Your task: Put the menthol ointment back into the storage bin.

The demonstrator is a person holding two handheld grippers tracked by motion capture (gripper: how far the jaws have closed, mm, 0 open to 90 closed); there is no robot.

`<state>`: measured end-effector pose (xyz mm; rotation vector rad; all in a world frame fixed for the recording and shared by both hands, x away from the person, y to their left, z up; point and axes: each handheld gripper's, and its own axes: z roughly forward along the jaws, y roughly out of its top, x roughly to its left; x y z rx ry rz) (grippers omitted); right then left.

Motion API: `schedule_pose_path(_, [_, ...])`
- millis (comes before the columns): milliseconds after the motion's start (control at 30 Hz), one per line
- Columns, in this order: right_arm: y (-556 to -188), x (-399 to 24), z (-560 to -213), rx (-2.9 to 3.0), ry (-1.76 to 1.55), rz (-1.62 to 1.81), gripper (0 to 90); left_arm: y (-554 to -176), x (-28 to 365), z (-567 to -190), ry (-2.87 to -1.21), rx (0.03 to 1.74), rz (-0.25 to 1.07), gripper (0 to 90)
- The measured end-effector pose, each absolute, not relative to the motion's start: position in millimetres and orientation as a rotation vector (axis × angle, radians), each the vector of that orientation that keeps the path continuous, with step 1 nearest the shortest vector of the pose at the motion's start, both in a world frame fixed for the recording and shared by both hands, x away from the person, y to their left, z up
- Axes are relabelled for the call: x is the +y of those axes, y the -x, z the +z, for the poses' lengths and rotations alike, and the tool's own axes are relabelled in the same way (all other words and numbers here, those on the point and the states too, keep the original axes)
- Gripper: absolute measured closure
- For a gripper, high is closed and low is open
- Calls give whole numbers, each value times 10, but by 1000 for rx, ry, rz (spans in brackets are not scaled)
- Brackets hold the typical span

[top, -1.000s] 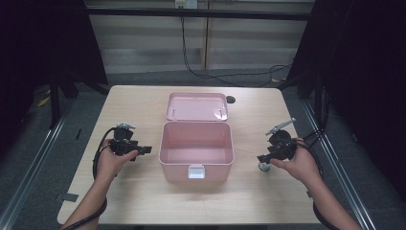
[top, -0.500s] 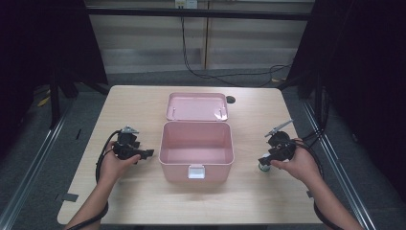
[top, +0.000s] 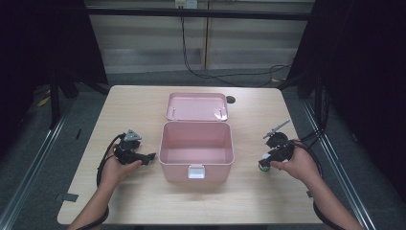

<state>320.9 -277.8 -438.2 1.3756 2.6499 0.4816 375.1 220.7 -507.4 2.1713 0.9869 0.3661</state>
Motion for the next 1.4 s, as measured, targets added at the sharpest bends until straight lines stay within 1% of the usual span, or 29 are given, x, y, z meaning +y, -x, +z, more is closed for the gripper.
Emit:
schedule_pose_path(233, [-3232, -2741, -4393, 2678, -1376, 426, 441, -3737, 2219, -5103, -2167, 955, 393, 148])
schedule_pose_path(600, [-3240, -2764, -4408, 2692, -1385, 402, 465, -3739, 2222, -5103, -2168, 952, 392, 144])
schedule_pose_path(833, [-3239, -2779, -4422, 2701, -1377, 379, 501, -3739, 2222, -5104, -2168, 952, 392, 144])
schedule_pose_path(1400, [-3264, -2723, -4388, 2754, -1370, 316, 510, -3737, 2220, -5104, -2167, 954, 385, 144])
